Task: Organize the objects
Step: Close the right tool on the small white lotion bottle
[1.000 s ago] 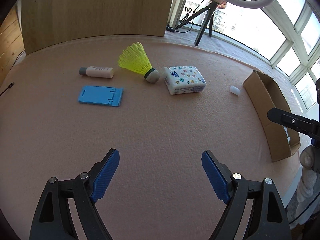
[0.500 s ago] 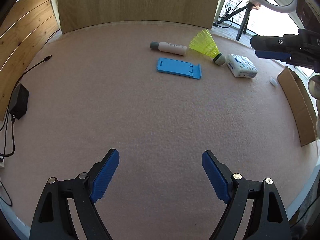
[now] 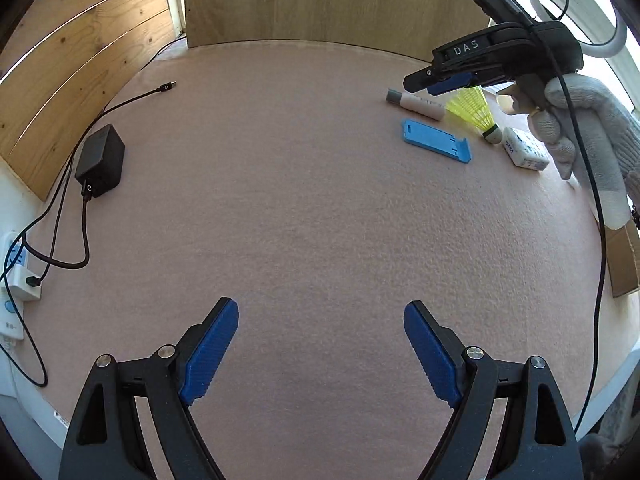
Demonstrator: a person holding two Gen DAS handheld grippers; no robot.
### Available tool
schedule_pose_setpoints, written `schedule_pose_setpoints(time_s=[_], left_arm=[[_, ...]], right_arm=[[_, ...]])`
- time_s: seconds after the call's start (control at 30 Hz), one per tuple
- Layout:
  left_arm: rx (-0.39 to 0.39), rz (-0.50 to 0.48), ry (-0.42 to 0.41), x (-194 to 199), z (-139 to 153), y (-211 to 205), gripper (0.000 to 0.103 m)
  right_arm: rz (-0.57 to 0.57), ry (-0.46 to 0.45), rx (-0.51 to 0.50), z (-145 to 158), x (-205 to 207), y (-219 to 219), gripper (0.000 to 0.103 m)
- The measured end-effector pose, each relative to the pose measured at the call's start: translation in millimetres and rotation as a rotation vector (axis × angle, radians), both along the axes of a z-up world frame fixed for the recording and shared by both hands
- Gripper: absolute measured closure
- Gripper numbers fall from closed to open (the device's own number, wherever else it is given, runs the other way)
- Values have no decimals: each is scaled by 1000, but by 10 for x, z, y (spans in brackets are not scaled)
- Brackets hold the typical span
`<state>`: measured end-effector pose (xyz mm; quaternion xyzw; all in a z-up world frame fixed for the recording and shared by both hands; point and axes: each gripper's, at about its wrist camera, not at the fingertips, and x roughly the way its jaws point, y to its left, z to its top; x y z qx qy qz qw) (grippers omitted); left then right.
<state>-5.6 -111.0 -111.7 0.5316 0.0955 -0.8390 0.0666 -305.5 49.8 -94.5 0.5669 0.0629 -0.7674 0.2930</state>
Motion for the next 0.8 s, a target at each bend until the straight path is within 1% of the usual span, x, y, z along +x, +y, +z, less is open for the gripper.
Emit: schedule_pose_setpoints(time_s=[0.1,0.17,0.2,0.27,0.33,0.43,0.53,0.73,0.8], left_arm=[[8,17,8,14,28,-48,16],[7,23,7,25,25,-72,16],[10,26,6,29,19,-84,16],[15,30,1,28,-2,-107,16],[16,33,-6,-5,-36,-114,16],[24,36,-1,-42,-43,-111,16],[32,38,5,-91,-40,-87,16],[52,22,12,-219,-44,11,16],[60,16,15,-265,-47,51,16]], right_arm=[[28,3,54,-126,-55,-122,65],[38,0,91,-201,-80,-153,67],[37,-8,99,-235,-87,-148,69],[26,-31,96,-292,-96,-105,79],[16,-35,90,-300,-88,-49,84],[15,-55,78,-305,-20,37,84],[25,-60,76,-299,135,112,84],[19,-91,33,-306,570,215,84],[18,-112,1,-311,738,210,84]])
